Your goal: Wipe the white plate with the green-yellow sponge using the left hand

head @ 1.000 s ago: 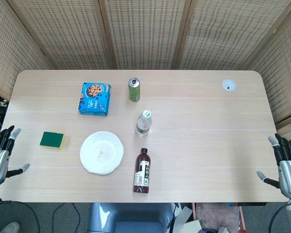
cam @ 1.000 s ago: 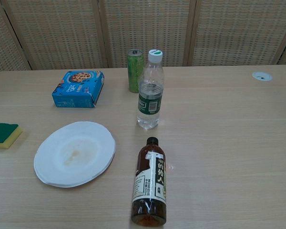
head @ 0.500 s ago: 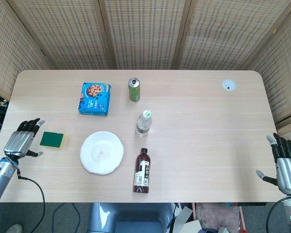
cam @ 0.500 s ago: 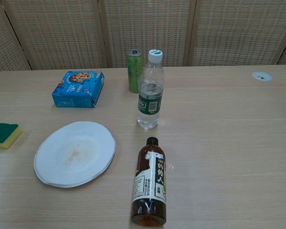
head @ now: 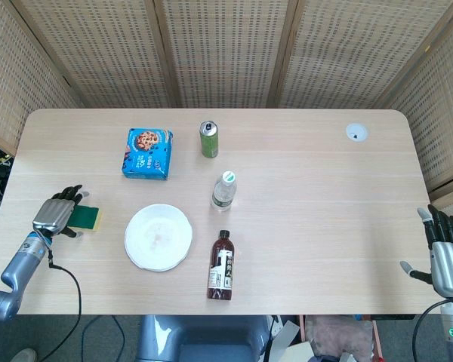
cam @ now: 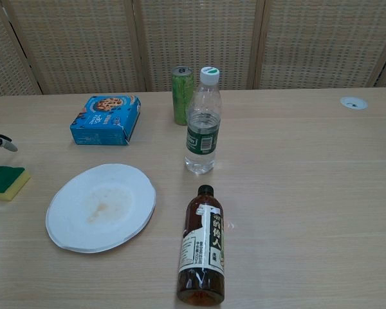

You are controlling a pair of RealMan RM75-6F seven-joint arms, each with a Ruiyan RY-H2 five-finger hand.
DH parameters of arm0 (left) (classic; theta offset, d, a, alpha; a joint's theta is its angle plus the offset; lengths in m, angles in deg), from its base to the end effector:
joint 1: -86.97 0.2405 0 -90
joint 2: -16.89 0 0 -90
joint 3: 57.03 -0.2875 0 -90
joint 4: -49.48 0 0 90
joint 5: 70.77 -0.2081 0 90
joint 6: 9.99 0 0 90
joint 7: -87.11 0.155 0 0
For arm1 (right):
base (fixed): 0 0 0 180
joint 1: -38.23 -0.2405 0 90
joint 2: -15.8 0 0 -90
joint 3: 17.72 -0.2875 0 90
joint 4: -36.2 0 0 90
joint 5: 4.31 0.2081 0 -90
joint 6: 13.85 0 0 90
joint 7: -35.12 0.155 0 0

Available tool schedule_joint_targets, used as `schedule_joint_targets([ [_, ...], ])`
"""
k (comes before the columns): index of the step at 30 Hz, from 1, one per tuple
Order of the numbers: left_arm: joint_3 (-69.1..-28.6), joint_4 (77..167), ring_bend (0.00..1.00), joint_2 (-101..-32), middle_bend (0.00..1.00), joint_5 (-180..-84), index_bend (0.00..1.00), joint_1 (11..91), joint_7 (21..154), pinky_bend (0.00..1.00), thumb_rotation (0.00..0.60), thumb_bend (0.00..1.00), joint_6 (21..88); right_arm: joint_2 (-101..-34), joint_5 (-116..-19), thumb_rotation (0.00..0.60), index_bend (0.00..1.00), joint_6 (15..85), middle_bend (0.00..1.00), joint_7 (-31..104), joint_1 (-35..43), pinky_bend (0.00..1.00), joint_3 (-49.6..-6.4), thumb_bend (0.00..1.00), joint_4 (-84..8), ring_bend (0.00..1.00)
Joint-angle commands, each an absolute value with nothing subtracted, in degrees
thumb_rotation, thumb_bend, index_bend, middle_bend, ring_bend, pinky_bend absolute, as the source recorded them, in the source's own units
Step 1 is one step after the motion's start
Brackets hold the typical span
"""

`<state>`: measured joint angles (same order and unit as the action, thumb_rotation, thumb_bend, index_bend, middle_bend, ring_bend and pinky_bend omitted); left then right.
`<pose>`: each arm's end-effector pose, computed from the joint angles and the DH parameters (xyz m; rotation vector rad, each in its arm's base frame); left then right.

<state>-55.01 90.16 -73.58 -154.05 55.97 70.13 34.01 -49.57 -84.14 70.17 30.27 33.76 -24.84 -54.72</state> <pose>-0.4012 0.3739 0.0412 -1.7126 -1.0388 -0.4987 -0.3529 -0.2065 0.1846 1.2824 -0.8531 0.8229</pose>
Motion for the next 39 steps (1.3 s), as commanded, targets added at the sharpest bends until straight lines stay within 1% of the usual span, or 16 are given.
schedule_joint_targets([
  [1,-55.6,87.6,0.04,-75.4,0.07,-154.5,0.17,54.8,68.4,0.18,0.600,0.01,32.6,-49.7,-83.8,0.600,0.00,69.9,0.00,30.0,33.6,0.00,-24.9,0.00,-54.6,0.00],
  [2,-55.7,87.0,0.06,-75.8,0.09,-154.6,0.18,54.6,68.2,0.19,0.600,0.01,32.4,-49.7,-83.8,0.600,0.00,69.9,0.00,29.9,33.6,0.00,-24.9,0.00,-54.6,0.00],
  [5,-56.1,85.4,0.12,-77.0,0.17,-155.1,0.26,54.0,67.5,0.23,0.600,0.03,32.0,-49.9,-83.5,0.600,0.00,69.8,0.00,29.6,33.6,0.00,-24.9,0.00,-54.5,0.00],
  [7,-56.4,84.1,0.18,-77.8,0.25,-155.4,0.35,53.8,67.3,0.28,0.600,0.04,32.4,-50.0,-83.4,0.600,0.00,69.8,0.00,29.4,33.6,0.00,-25.0,0.00,-54.5,0.00],
  [10,-56.5,82.5,0.24,-78.8,0.32,-155.6,0.43,53.7,67.6,0.35,0.600,0.08,32.8,-50.0,-83.1,0.600,0.00,69.7,0.00,29.4,33.5,0.00,-25.1,0.00,-54.4,0.00],
  [13,-56.5,81.7,0.27,-79.2,0.35,-155.5,0.47,53.7,67.1,0.37,0.600,0.10,32.9,-49.9,-82.9,0.600,0.00,69.6,0.00,29.4,33.5,0.00,-25.1,0.00,-54.4,0.00],
  [15,-56.5,81.8,0.27,-79.1,0.36,-155.6,0.47,53.8,66.3,0.38,0.600,0.10,34.0,-49.9,-82.9,0.600,0.00,69.6,0.00,29.5,33.5,0.00,-25.1,0.00,-54.5,0.00],
  [18,-56.3,83.4,0.27,-77.8,0.36,-156.5,0.47,54.2,64.5,0.38,0.600,0.10,37.9,-49.7,-83.0,0.600,0.00,69.7,0.00,29.6,33.6,0.00,-25.1,0.00,-54.6,0.00],
  [21,-56.8,87.3,0.27,-75.0,0.36,-158.7,0.48,54.5,64.2,0.38,0.600,0.10,43.8,-49.6,-83.1,0.600,0.00,69.9,0.00,29.8,33.6,0.00,-25.1,0.00,-54.8,0.00],
  [26,-58.6,99.5,0.27,-68.6,0.36,-164.6,0.48,54.2,67.6,0.38,0.600,0.10,53.6,-49.3,-83.4,0.600,0.00,70.1,0.00,30.0,33.7,0.00,-25.0,0.00,-55.1,0.00],
  [29,-59.4,107.1,0.27,-65.7,0.36,-167.4,0.48,53.3,70.8,0.38,0.600,0.10,55.9,-49.2,-83.6,0.600,0.00,70.2,0.00,30.2,33.8,0.00,-24.9,0.00,-55.3,0.00],
  [31,-59.8,112.2,0.27,-64.1,0.36,-168.9,0.49,52.1,73.3,0.38,0.600,0.10,55.6,-49.1,-83.7,0.600,0.00,70.2,0.00,30.4,33.8,0.00,-24.8,0.00,-55.3,0.00],
  [34,-60.2,118.7,0.27,-62.8,0.36,-170.1,0.49,49.9,79.0,0.38,0.600,0.10,52.5,-48.9,-83.6,0.600,0.00,70.2,0.00,30.7,33.9,0.00,-24.9,0.00,-55.4,0.00],
  [37,-60.4,122.9,0.27,-63.1,0.36,-170.0,0.49,47.9,84.6,0.38,0.600,0.10,48.0,-48.8,-83.5,0.600,0.00,70.0,0.00,31.0,33.8,0.00,-24.9,0.00,-55.4,0.00],
  [39,-60.4,124.1,0.27,-63.9,0.36,-169.8,0.50,46.9,86.9,0.38,0.600,0.10,45.9,-48.7,-83.4,0.600,0.00,70.0,0.00,31.1,33.8,0.00,-24.9,0.00,-55.4,0.00],
])
